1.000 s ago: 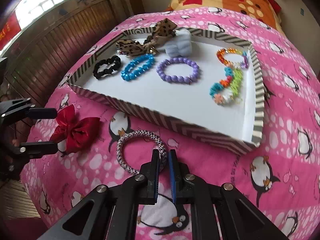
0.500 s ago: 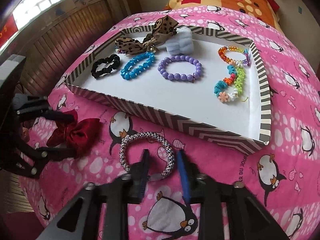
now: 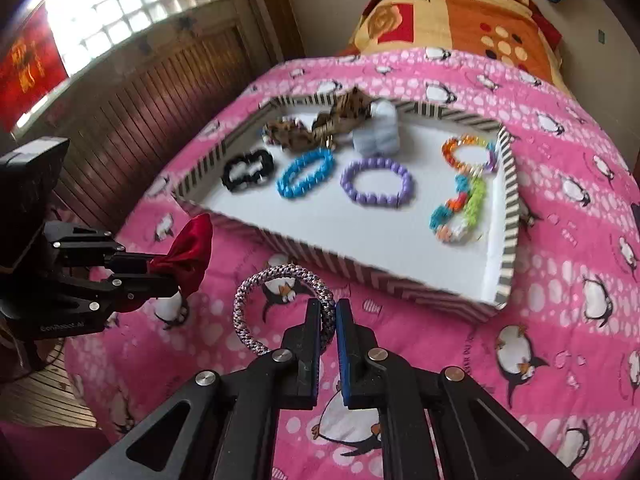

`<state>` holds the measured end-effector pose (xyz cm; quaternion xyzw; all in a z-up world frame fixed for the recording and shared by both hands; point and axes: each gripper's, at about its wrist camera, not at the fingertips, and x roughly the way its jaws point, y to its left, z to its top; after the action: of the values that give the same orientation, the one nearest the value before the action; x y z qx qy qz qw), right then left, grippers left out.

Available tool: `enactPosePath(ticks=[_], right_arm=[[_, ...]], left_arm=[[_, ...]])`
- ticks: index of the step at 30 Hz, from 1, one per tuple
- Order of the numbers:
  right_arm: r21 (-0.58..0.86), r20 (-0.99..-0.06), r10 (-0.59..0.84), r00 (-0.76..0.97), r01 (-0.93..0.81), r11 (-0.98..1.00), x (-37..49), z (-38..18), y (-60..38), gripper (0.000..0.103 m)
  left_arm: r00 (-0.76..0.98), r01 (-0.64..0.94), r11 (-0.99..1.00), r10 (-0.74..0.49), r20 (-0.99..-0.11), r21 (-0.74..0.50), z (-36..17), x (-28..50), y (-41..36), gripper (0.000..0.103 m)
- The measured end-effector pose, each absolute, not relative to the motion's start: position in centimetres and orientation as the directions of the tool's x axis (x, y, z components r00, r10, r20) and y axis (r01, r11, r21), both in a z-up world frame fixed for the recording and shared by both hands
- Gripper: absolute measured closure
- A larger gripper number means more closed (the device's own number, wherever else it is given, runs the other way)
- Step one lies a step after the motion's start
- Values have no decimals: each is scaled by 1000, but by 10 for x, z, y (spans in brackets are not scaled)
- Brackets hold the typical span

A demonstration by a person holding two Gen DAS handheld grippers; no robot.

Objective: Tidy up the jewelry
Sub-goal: 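Carry red bow and silver bracelet into the tray while both tools open to release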

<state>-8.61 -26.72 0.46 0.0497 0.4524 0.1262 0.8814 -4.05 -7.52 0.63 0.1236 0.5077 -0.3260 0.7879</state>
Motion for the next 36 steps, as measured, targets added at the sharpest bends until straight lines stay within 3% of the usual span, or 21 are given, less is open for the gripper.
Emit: enactPosePath(ticks=[12, 29, 31, 32, 34, 35, 36], right_arm=[[161, -788, 182, 588, -88, 983, -35, 26, -301, 96], [103, -895, 133, 426, -94, 990, 12, -32, -309, 96], [102, -900, 134, 415, -99, 990, 13, -34, -309, 96], [104, -899, 135, 416, -98, 990, 13, -34, -310, 96], [117, -899, 142, 414, -85, 990, 12, -34, -312, 92], [126, -898, 148, 415, -82, 989, 13, -33, -312, 79], [142, -893, 162, 421, -79, 987, 12, -32, -312, 62]], left_arm=[[353, 503, 851, -361, -863, -150, 36, 23, -101, 85], [231, 458, 870, -315, -920, -183, -30, 62, -148, 84], [231, 457, 871, -310, -922, -178, -32, 62, -150, 83], [235, 457, 872, -308, -922, -175, -32, 61, -150, 78], [244, 460, 871, -311, -919, -173, -30, 59, -150, 64], [252, 457, 873, -308, -917, -168, -29, 59, -150, 55], [264, 453, 877, -306, -915, -162, -26, 57, -150, 52]])
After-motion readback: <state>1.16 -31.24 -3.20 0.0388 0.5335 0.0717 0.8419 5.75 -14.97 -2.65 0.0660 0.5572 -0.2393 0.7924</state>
